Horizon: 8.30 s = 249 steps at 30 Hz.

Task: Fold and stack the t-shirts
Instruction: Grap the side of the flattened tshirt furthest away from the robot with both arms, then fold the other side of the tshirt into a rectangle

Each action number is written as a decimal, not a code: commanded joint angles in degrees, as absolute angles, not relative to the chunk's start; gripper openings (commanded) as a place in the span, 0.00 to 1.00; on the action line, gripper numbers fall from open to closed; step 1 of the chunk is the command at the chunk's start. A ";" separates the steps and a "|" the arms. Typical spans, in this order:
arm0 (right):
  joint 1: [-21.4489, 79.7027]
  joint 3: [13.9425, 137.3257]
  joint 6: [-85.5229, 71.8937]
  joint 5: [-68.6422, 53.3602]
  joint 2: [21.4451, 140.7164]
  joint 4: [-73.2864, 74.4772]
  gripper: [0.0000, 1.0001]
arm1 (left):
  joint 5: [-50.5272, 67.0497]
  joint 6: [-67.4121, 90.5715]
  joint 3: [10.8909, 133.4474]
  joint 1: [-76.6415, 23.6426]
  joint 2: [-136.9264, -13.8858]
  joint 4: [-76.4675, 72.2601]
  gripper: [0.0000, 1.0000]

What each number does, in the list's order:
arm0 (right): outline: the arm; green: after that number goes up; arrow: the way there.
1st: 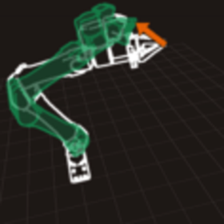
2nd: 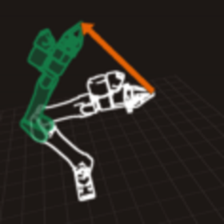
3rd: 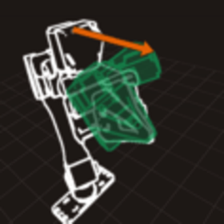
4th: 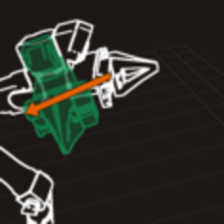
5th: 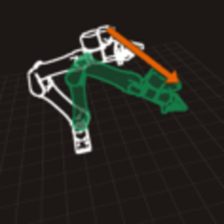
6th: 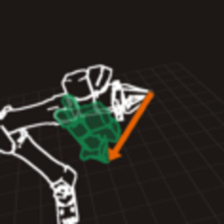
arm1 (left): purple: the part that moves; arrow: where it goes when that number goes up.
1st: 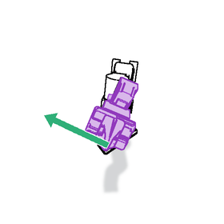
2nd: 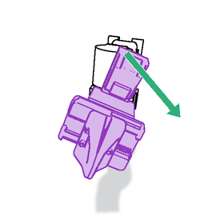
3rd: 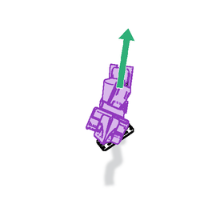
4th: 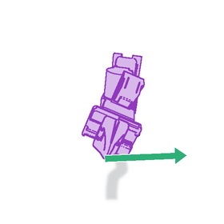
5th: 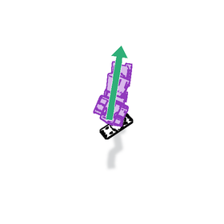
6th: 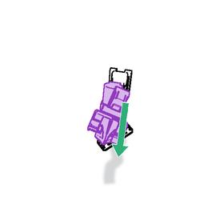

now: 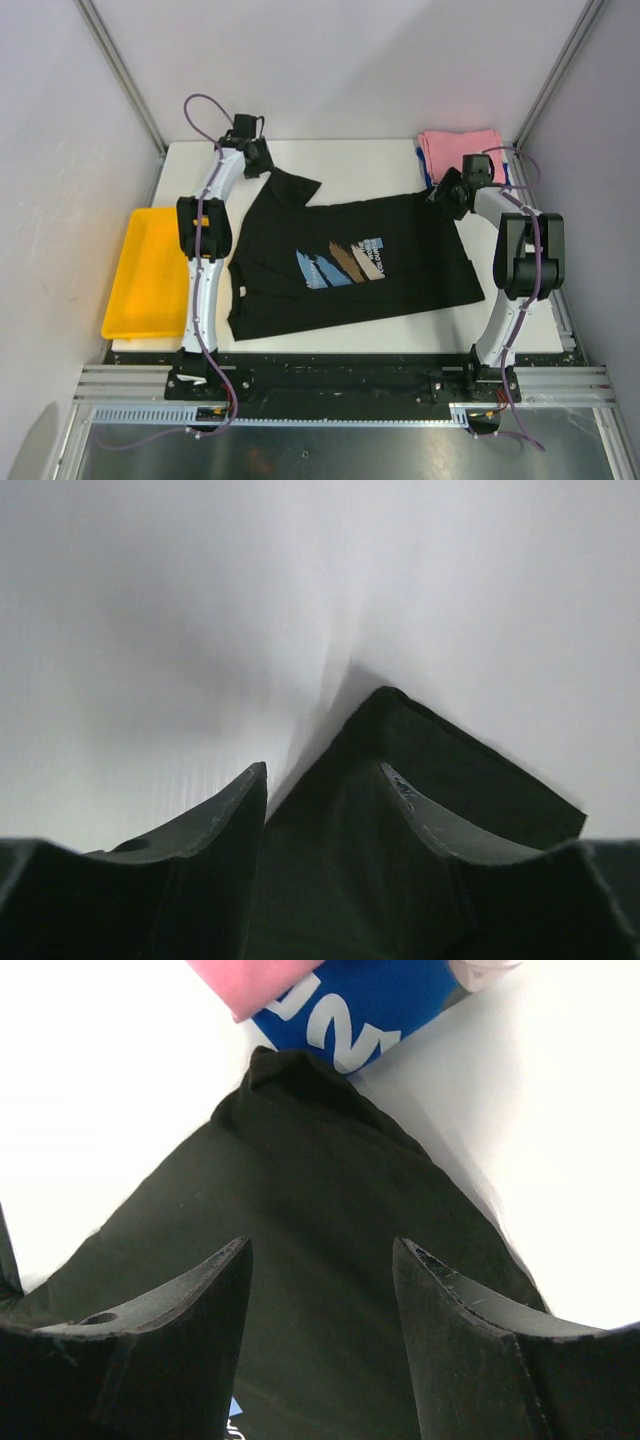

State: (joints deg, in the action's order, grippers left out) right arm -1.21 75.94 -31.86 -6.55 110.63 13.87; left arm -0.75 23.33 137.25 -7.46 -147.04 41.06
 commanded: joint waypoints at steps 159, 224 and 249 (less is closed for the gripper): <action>1.15 58.32 -32.61 21.97 90.13 17.23 0.00 | 8.90 34.16 43.98 -7.07 -53.77 33.07 0.00; -6.47 53.80 -40.49 7.54 90.12 24.49 0.12 | 10.93 33.38 40.06 -7.80 -51.83 34.53 0.00; -5.61 57.57 -36.74 12.61 88.19 29.96 0.06 | 4.36 39.41 39.42 -7.69 -43.11 40.52 0.00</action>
State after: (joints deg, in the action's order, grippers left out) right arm -6.28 55.66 -37.47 9.85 89.14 28.51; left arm 6.17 37.12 39.44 -7.40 -44.47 38.89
